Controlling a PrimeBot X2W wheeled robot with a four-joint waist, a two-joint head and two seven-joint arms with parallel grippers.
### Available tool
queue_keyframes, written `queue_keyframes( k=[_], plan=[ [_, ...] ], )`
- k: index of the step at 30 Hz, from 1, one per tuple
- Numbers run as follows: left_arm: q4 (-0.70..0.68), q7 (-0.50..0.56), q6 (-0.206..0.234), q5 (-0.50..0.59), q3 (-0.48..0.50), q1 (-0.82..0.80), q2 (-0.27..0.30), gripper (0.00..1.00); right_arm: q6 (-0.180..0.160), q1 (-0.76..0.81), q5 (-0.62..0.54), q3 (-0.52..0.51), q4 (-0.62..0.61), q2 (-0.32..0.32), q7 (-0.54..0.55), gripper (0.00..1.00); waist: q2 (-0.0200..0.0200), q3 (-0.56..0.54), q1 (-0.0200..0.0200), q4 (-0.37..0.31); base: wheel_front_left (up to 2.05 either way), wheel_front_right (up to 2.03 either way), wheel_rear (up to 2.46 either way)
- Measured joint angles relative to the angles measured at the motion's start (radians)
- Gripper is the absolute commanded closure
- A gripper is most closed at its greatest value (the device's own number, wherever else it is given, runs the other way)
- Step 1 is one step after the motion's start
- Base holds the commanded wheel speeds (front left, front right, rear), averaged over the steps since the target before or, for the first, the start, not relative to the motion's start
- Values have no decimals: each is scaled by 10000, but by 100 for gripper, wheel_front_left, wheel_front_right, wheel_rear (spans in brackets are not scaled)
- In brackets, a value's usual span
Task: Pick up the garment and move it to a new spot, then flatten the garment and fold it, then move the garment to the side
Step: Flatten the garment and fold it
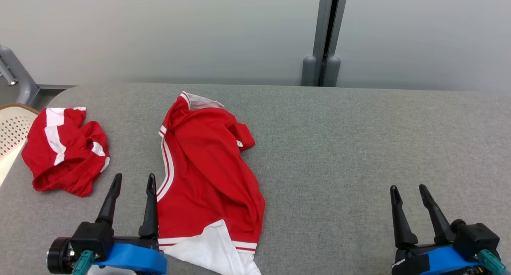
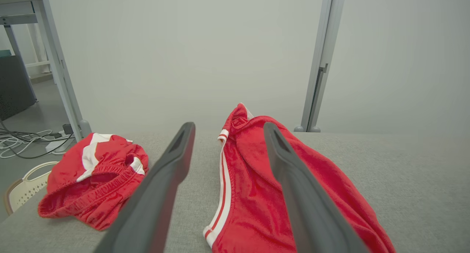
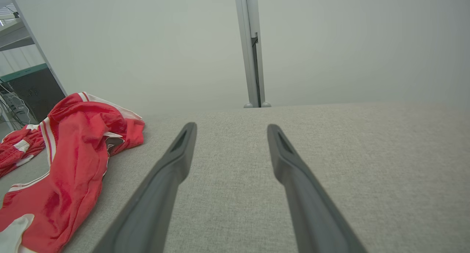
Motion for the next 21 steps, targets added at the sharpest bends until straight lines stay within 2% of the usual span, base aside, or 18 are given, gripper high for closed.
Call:
queue_keyframes(
  k=[9,21],
  plan=[
    [268,0,-318,407,-61,399,-485,0,0,164,-31,132,23,-2,0,0,0,-172,1,106,0,0,0],
    [456,0,-535,709,245,403,-633,0,0,304,-234,192,267,-2,0,0,0,-305,1,202,0,0,0]
  ],
)
